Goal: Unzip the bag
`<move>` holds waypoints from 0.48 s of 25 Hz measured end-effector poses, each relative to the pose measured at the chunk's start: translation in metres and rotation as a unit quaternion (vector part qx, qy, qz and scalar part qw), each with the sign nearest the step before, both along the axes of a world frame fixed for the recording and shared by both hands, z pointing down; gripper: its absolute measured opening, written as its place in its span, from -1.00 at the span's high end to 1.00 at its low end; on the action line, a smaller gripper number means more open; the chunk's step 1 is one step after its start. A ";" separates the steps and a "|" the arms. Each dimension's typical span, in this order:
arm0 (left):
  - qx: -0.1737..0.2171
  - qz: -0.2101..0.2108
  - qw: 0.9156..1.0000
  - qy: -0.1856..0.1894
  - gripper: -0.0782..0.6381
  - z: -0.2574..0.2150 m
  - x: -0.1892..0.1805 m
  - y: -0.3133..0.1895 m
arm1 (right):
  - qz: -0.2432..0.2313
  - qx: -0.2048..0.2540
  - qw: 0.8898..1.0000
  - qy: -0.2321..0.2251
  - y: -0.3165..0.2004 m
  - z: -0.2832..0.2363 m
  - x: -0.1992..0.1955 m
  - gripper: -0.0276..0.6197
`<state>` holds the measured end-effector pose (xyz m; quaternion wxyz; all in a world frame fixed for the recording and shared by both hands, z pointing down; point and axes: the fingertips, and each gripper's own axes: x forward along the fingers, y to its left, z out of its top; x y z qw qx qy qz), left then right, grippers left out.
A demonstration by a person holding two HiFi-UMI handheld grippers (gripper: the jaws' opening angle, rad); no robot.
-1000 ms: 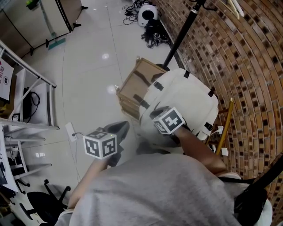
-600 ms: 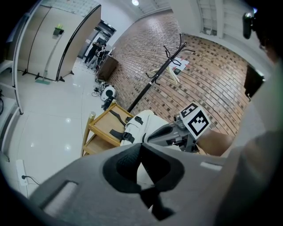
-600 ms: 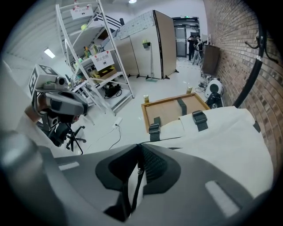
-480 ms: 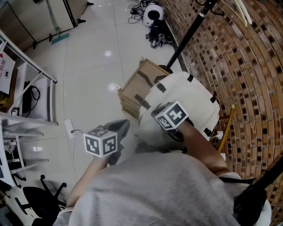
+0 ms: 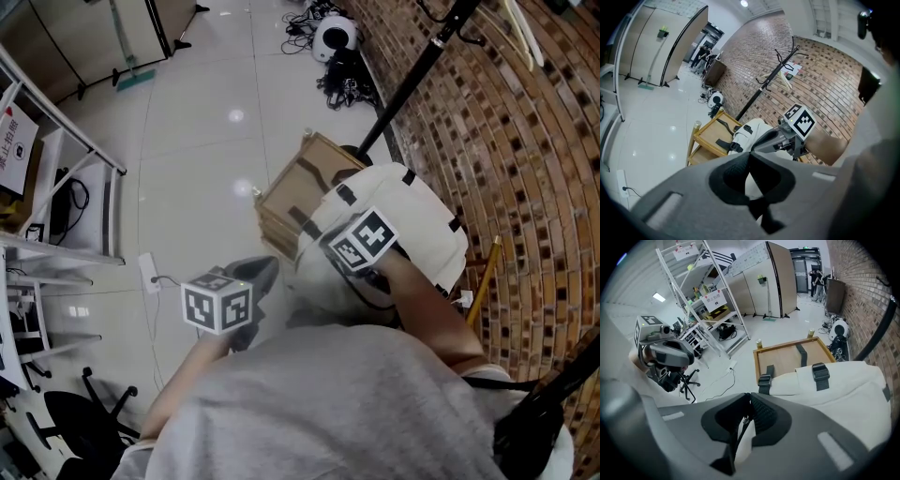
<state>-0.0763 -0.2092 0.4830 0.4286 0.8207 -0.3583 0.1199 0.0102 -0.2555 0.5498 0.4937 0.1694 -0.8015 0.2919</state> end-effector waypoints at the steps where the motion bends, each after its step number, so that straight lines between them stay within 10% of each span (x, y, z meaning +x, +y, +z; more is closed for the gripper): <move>1: -0.001 0.000 1.000 0.000 0.78 0.001 0.000 -0.001 | 0.004 -0.001 1.000 -0.003 -0.003 0.000 0.000 0.81; 12: -0.007 -0.003 1.000 0.006 0.78 0.006 0.004 -0.015 | 0.029 0.007 0.999 -0.016 -0.040 -0.005 -0.002 0.81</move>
